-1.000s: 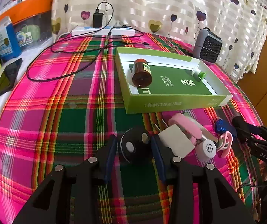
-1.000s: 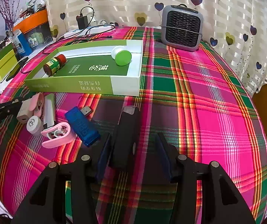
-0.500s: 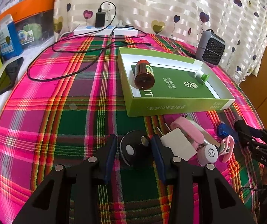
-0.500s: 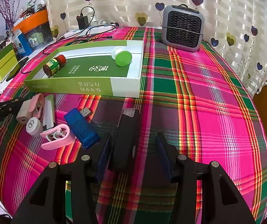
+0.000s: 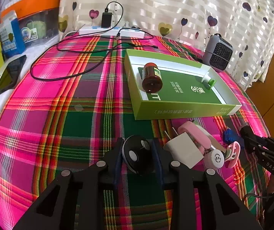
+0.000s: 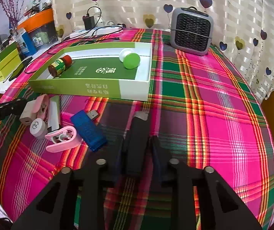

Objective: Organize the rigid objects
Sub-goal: 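Grasp the black dotted disc with the left gripper while the right gripper grasps the black stick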

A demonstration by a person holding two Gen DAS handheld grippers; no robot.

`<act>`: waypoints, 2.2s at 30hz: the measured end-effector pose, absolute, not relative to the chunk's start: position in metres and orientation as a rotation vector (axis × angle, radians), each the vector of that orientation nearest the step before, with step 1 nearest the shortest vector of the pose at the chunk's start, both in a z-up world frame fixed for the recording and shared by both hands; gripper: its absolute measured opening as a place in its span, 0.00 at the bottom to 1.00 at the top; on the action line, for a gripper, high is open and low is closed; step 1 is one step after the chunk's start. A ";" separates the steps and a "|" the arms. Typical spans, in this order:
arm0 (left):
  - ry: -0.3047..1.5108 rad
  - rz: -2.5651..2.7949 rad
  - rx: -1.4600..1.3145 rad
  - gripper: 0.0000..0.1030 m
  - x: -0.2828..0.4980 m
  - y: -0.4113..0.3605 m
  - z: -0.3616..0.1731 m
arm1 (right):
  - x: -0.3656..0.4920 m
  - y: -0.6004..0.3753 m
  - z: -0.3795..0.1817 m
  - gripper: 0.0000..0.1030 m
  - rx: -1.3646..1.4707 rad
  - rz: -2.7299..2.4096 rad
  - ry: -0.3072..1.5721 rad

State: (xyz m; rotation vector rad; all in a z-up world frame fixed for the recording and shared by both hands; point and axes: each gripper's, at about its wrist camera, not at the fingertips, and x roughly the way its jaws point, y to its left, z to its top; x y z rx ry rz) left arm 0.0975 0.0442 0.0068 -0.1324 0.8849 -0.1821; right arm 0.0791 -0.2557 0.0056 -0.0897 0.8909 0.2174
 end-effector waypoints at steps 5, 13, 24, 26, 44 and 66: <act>0.885 -0.182 -0.132 0.26 0.097 0.045 0.007 | 0.078 -0.257 0.005 0.23 -0.082 0.225 0.891; 0.884 -0.182 -0.133 0.26 0.097 0.044 0.007 | 0.079 -0.257 0.005 0.23 -0.083 0.225 0.891; 0.884 -0.182 -0.132 0.26 0.097 0.044 0.007 | 0.079 -0.257 0.005 0.23 -0.082 0.225 0.891; 0.884 -0.182 -0.133 0.26 0.097 0.045 0.007 | 0.079 -0.257 0.005 0.23 -0.082 0.225 0.891; 0.884 -0.182 -0.132 0.26 0.097 0.044 0.006 | 0.079 -0.257 0.005 0.23 -0.081 0.226 0.892; 0.864 -0.174 -0.117 0.24 0.095 0.045 0.013 | 0.079 -0.259 0.007 0.23 -0.054 0.235 0.885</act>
